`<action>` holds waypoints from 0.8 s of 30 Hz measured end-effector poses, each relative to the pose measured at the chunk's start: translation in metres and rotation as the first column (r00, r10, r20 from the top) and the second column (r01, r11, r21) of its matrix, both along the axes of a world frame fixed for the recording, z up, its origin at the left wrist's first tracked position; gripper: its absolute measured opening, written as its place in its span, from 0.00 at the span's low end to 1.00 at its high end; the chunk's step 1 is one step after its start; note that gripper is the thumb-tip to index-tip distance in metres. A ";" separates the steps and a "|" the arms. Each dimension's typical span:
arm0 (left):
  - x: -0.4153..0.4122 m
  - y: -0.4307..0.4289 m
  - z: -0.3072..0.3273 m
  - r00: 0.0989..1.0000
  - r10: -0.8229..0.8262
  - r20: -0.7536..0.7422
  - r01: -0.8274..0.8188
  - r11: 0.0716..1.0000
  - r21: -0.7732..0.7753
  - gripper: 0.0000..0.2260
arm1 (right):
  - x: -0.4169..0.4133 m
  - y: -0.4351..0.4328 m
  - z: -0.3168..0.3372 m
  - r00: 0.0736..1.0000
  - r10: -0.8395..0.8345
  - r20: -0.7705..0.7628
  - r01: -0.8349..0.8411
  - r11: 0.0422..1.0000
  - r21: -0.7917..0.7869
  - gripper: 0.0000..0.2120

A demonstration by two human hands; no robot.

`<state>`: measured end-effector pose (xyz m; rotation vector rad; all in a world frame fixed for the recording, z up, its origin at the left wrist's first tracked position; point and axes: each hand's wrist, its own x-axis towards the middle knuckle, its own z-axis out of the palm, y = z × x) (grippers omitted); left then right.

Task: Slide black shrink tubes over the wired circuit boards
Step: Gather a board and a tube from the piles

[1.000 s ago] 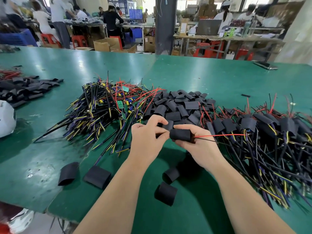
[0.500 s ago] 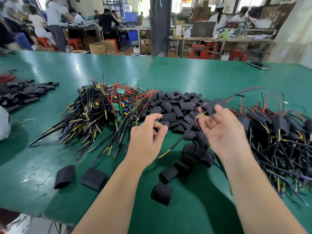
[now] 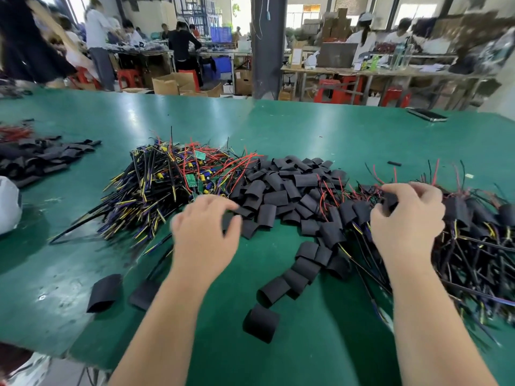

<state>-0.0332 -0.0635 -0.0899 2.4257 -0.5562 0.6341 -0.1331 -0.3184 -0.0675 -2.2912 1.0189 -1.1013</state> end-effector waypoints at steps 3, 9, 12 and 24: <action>0.000 0.048 -0.006 0.907 0.384 -0.173 -0.392 0.920 -0.014 0.17 | 0.004 0.008 0.000 1.000 0.010 0.008 -0.010 1.000 -0.018 0.13; -0.017 0.067 -0.014 0.575 0.512 -0.638 -0.561 0.814 0.147 0.34 | 0.010 0.021 -0.003 0.997 0.062 0.054 -0.060 0.997 -0.039 0.12; -0.023 0.044 -0.013 0.785 0.238 -0.572 -0.398 0.901 -0.171 0.34 | 0.011 0.026 -0.005 0.990 0.100 0.096 -0.094 0.994 -0.061 0.12; -0.026 0.047 -0.014 0.913 0.202 -0.355 -0.244 0.967 -0.076 0.15 | 0.005 0.055 -0.002 0.440 0.851 -0.285 -0.830 0.507 0.232 0.15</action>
